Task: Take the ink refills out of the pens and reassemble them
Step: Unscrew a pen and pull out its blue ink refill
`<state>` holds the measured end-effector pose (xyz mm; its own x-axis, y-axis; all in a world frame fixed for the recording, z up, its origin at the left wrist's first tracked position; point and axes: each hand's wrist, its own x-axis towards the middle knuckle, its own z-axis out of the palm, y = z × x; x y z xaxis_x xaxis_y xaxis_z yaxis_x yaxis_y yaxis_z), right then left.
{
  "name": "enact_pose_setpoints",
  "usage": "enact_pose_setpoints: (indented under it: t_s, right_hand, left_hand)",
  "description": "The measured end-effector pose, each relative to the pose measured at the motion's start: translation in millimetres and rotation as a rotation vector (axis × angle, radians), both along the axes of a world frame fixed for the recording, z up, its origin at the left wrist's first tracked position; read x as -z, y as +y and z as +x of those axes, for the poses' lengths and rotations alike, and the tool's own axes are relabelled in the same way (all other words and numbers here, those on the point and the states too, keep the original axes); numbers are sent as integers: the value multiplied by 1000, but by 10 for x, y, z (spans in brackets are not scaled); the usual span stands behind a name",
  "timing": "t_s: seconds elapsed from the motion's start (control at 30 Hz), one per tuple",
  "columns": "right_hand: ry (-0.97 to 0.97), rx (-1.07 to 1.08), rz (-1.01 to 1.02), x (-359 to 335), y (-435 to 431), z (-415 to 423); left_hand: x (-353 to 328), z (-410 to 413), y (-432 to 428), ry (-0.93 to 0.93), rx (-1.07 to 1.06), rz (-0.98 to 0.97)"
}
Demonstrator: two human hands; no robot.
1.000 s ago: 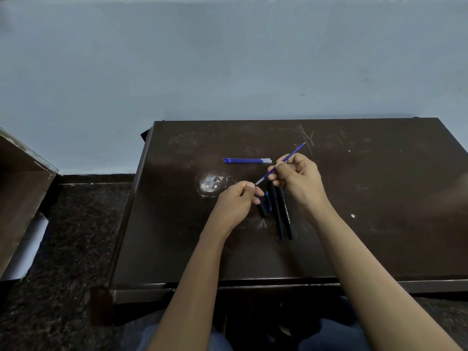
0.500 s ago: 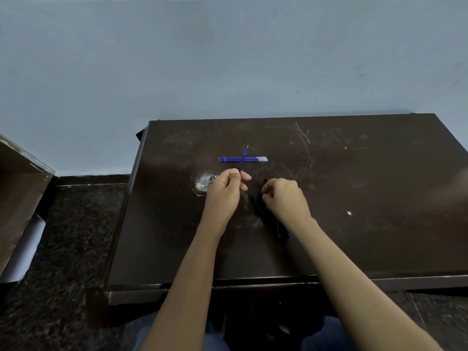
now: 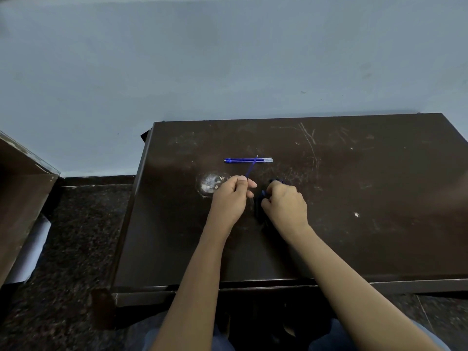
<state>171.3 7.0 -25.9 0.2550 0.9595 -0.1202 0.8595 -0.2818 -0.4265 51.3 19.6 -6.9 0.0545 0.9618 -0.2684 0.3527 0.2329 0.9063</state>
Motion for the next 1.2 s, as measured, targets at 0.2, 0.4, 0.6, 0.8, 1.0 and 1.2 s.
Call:
enact_pose_setpoints:
  t_s: [0.2,0.4,0.6,0.8,1.0,1.2]
  right_hand:
    - [1101,335,213,-181,190,163]
    - [1594,496,154,-270,217,254]
    - [1629,498,151,-287,218,274]
    - [1591,446,136,-292,209,283]
    - [1454,319,114,-290,191,274]
    - [1508,396,145,-302,206,292]
  left_hand:
    - [55,-30,-16,2,73,-46]
    - [40,-18,-28,11,138,-48]
    - [27,4,-43,23,144,-49]
    - [5,19,-37,50,155,-58]
    - [3,24,-49,50,166,-65]
    - [1,5,-43,67,155,-63]
